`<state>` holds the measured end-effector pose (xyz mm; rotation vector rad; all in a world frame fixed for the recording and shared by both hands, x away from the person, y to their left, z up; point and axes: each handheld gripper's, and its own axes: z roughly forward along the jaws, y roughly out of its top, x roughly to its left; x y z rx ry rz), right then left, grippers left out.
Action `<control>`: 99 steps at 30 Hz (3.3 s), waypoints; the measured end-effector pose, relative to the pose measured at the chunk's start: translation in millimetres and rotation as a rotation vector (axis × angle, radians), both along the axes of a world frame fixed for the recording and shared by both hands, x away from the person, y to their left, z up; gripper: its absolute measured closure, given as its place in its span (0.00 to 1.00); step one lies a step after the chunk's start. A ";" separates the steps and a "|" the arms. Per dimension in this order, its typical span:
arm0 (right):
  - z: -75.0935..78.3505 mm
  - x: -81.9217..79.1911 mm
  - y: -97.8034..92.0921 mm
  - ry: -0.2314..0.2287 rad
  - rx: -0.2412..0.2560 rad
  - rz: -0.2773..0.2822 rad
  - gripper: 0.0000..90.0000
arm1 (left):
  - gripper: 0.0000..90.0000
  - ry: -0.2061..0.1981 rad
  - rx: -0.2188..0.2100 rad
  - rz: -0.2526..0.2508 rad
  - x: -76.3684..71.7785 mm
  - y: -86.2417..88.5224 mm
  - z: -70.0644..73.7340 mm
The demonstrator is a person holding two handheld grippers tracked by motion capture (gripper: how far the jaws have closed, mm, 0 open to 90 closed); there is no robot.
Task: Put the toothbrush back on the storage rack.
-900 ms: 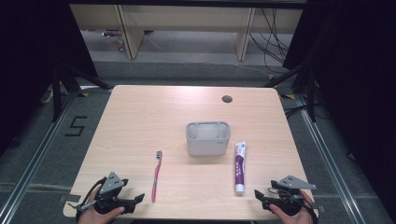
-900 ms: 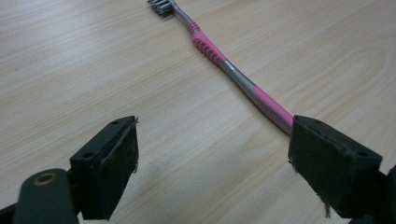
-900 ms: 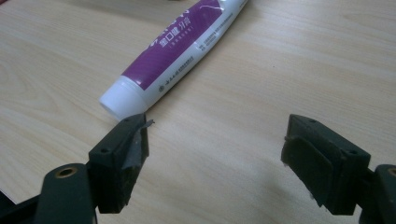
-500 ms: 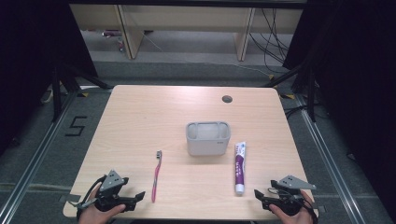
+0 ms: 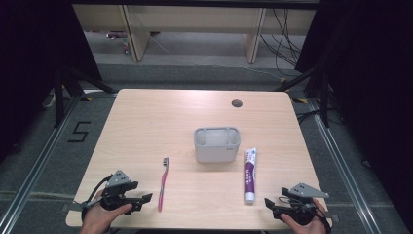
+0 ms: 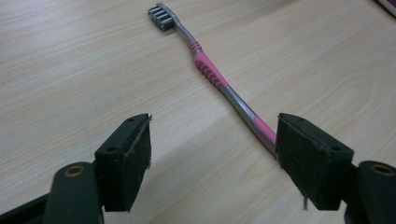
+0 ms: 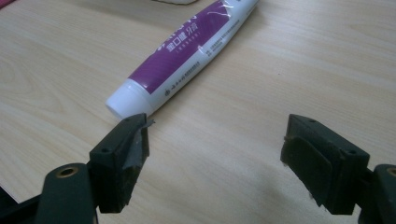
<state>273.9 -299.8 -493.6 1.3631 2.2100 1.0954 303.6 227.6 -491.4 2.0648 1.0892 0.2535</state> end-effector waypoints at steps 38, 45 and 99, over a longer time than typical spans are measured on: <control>-0.7 -1.0 8.3 -0.007 -0.063 0.056 0.26 | 0.59 0.181 0.253 -0.139 62.0 -63.4 4.6; -0.7 -1.7 10.2 0.006 -0.046 0.053 0.27 | 0.64 0.191 0.281 -0.157 67.0 -64.8 3.2; 3.0 -0.9 5.9 -0.024 -0.040 0.064 0.28 | 0.92 0.307 0.622 -0.399 86.1 -95.9 18.5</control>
